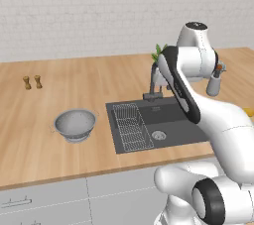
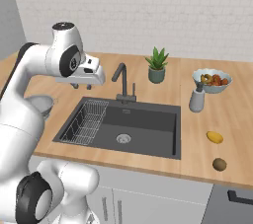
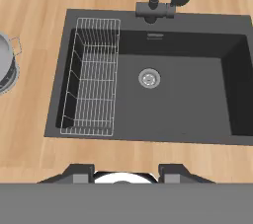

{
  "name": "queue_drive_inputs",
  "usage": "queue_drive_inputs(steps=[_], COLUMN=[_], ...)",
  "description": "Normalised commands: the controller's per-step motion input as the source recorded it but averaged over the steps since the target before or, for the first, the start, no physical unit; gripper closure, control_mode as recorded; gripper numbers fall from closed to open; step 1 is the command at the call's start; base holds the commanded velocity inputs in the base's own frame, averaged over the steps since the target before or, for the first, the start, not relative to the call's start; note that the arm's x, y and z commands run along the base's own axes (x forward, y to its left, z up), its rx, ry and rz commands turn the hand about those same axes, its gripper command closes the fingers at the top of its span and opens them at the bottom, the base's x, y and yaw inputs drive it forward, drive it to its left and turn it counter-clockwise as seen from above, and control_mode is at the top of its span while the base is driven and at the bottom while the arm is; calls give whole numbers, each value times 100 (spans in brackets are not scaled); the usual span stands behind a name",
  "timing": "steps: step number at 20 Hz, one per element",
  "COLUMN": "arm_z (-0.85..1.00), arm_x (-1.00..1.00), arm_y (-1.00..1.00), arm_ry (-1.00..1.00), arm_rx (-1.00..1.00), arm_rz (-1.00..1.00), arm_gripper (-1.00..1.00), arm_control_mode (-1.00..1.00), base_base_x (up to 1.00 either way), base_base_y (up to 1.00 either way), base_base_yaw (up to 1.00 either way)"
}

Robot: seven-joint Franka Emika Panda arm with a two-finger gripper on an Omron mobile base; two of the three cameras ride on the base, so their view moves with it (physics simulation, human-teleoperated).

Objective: Put the colander in the sink, put the mango, kiwi in the colander, and turn on the sink faucet and pour water over the colander.

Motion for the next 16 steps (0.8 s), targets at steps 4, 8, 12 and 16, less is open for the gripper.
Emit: queue_drive_inputs(steps=[4,8,12,16], arm_z=[-1,-14,-45,-57], arm_x=[-13,-25,-26,-2], arm_y=[41,76,51,57], arm_ry=[-7,-31,-4,2], arm_rx=[0,0,15,21], arm_rz=[-4,-6,-3,-9], arm_gripper=[-100,-100,-100,-100], arm_control_mode=[-100,-100,-100,-100], base_base_x=[0,0,0,0], base_base_y=[0,0,0,0], base_base_yaw=[0,0,0,0])
